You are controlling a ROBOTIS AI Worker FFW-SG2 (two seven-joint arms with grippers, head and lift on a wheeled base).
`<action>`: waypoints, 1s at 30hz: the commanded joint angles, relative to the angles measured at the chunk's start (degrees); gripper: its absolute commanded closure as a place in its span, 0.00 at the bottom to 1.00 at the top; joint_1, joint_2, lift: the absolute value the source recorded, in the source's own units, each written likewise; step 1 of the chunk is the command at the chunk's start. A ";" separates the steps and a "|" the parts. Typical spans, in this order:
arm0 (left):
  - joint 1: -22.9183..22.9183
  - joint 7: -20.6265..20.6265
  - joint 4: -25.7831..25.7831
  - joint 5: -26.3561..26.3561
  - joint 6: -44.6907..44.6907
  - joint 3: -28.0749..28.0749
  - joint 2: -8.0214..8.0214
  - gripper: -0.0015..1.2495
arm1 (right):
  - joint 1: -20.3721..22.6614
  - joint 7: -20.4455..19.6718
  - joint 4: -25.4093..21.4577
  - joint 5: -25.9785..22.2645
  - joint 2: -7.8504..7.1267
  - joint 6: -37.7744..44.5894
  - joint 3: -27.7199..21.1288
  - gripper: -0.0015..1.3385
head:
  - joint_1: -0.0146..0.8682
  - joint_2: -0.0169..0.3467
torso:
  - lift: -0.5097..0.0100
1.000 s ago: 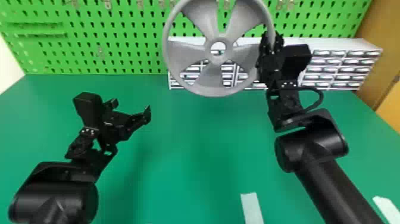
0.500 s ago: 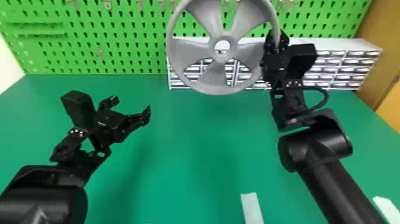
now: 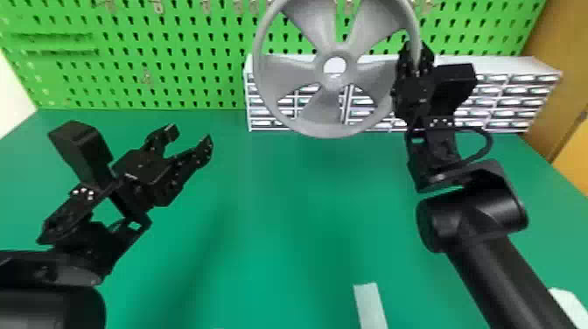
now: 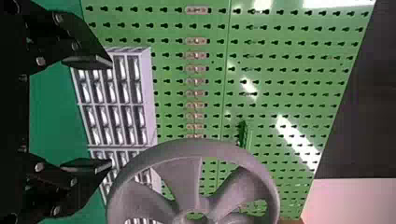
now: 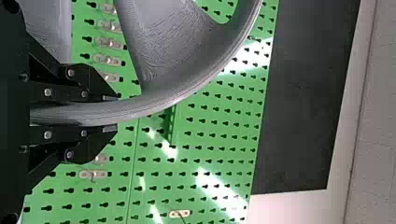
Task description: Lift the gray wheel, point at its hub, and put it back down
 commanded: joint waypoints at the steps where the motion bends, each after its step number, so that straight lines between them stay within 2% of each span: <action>1: 0.23 -0.14 -3.54 0.56 4.27 0.30 0.09 0.81 | 0.00 0.00 -0.11 0.05 -0.13 0.00 -0.15 0.99 | 0.80 0.18 | 0.81; 2: 0.15 -0.23 -4.07 0.21 5.23 0.30 0.09 0.89 | 0.00 0.00 -0.11 0.05 -0.13 0.00 -0.15 0.99 | 0.80 0.18 | 0.81; 3: 0.23 -0.23 -4.42 -0.41 5.50 0.12 0.09 0.92 | 0.00 0.00 -0.11 0.05 -0.21 0.00 -0.15 0.99 | 0.80 0.18 | 0.81; 8: 0.23 0.13 -5.12 -1.46 5.50 -0.93 0.00 0.97 | -0.27 0.00 0.06 0.05 -0.30 0.09 0.20 0.99 | 0.80 0.18 | 0.81; 16: -0.38 0.13 -5.12 1.17 5.41 -1.19 0.09 0.98 | -0.71 0.00 0.59 0.05 -0.30 0.18 0.91 0.99 | 0.80 0.18 | 0.81; 23: -1.26 0.21 -5.30 1.09 5.50 -1.98 0.44 0.98 | -1.06 0.00 0.94 0.05 -0.30 0.26 1.08 0.99 | 0.80 0.18 | 0.81; 26: -1.88 1.36 -5.39 3.46 7.34 -2.69 0.88 0.98 | -1.32 0.00 1.38 -0.04 -0.21 0.26 1.61 0.99 | 0.80 0.18 | 0.81; 30: -3.46 1.53 -5.39 2.05 7.61 -4.36 0.88 0.98 | -1.85 0.00 2.26 -0.30 0.05 0.26 2.49 0.99 | 0.80 0.18 | 0.81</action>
